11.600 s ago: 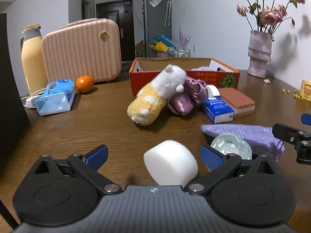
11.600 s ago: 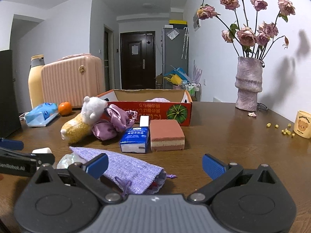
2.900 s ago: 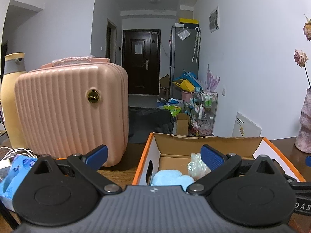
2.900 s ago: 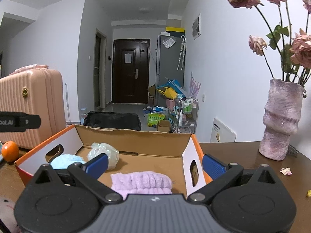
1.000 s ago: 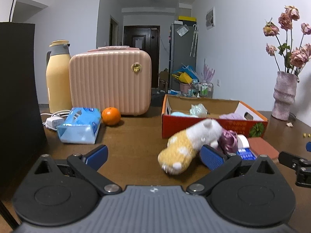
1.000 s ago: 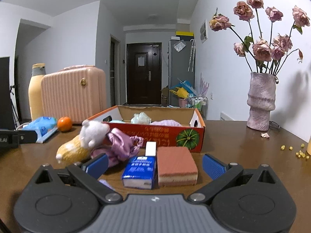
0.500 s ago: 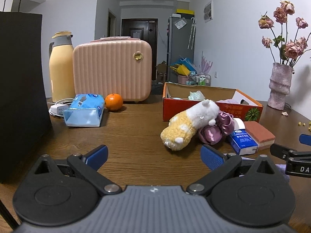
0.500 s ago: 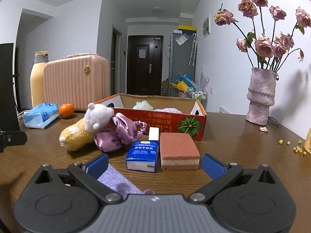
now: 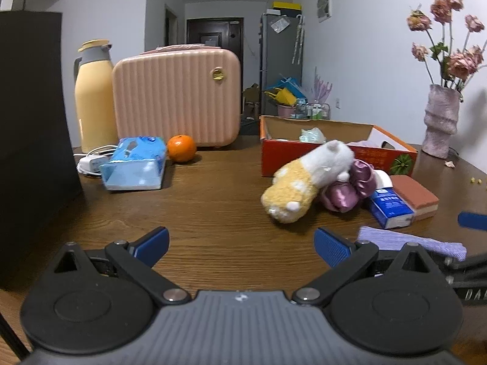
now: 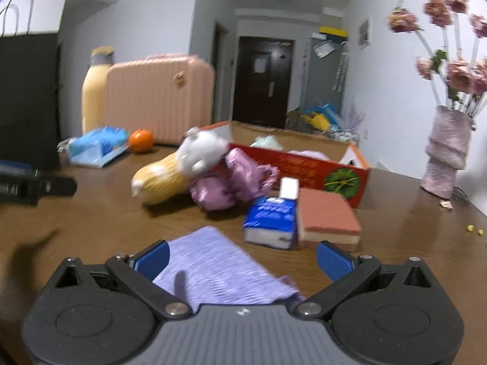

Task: Organize soft objects
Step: 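Lower the right tool onto the purple woven cloth and close on it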

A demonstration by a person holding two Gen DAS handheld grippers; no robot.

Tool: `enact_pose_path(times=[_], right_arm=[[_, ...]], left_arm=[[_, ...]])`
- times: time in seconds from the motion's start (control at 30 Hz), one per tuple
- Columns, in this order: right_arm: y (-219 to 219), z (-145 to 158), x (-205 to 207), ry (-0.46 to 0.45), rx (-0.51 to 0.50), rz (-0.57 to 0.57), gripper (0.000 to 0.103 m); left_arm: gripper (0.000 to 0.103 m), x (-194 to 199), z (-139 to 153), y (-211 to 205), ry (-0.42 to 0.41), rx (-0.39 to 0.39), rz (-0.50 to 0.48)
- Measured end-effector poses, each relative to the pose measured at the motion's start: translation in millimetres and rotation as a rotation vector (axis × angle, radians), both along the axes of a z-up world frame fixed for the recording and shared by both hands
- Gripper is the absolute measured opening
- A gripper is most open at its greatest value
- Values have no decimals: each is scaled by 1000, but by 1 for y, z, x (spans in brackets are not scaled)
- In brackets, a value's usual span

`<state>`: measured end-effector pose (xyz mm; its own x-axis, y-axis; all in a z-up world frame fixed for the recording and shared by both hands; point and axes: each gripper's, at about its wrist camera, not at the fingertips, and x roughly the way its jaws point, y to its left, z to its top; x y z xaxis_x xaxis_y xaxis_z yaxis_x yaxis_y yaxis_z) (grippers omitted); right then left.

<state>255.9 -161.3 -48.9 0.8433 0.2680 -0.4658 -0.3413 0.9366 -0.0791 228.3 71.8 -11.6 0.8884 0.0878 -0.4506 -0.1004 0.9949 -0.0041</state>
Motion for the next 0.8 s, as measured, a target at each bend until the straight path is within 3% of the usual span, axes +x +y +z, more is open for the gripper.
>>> enact_pose_path(times=[0.27, 0.47, 0.8], right_arm=[[22, -14, 15, 124, -52, 32, 103], [14, -23, 36, 250, 14, 16, 103], [17, -24, 45, 255, 12, 37, 103]], left_arm=[[103, 2, -3, 15, 21, 14, 9], [103, 4, -4, 27, 35, -4, 22], [103, 5, -4, 27, 41, -11, 26]])
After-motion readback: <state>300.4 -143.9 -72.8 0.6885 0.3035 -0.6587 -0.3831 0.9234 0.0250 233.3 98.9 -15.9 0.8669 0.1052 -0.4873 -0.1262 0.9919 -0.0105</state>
